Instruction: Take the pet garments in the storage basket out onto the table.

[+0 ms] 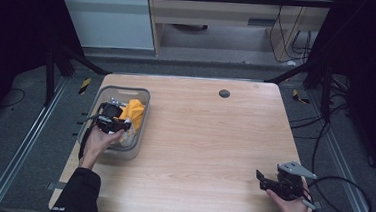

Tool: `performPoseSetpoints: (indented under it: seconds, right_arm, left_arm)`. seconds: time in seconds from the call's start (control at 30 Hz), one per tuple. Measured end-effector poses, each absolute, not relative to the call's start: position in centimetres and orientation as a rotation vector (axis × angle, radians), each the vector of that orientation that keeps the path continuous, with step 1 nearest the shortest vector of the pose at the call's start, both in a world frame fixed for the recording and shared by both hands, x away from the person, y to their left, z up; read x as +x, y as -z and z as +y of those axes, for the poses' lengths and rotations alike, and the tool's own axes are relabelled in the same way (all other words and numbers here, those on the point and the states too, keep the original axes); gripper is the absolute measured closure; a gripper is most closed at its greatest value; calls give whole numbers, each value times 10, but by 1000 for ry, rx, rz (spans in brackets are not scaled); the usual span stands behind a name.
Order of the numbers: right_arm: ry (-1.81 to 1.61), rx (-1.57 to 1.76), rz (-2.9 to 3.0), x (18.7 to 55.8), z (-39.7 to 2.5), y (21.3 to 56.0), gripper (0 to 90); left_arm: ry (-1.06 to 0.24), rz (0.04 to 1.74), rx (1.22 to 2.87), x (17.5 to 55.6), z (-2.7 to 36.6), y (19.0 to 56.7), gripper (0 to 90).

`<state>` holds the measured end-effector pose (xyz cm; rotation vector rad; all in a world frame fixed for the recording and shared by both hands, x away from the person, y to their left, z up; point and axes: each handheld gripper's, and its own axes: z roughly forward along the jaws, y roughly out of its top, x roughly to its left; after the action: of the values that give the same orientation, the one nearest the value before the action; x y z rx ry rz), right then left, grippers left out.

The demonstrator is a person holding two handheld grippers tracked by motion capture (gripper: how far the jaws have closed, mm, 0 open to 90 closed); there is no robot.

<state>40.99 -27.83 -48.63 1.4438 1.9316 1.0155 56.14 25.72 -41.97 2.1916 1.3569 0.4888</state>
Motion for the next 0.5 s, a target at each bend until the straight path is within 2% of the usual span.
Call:
performPoseSetpoints:
  seconds: [0.2, 0.5]
  right_arm:
    - [-1015, 1442, 1935, 410, -278, 486, 182]
    - [-1016, 1447, 1933, 410, -278, 486, 182]
  left_arm:
    - [-476, 1378, 2197, 562, 258, 419, 793]
    - [-507, 1395, 2188, 559, 262, 411, 818]
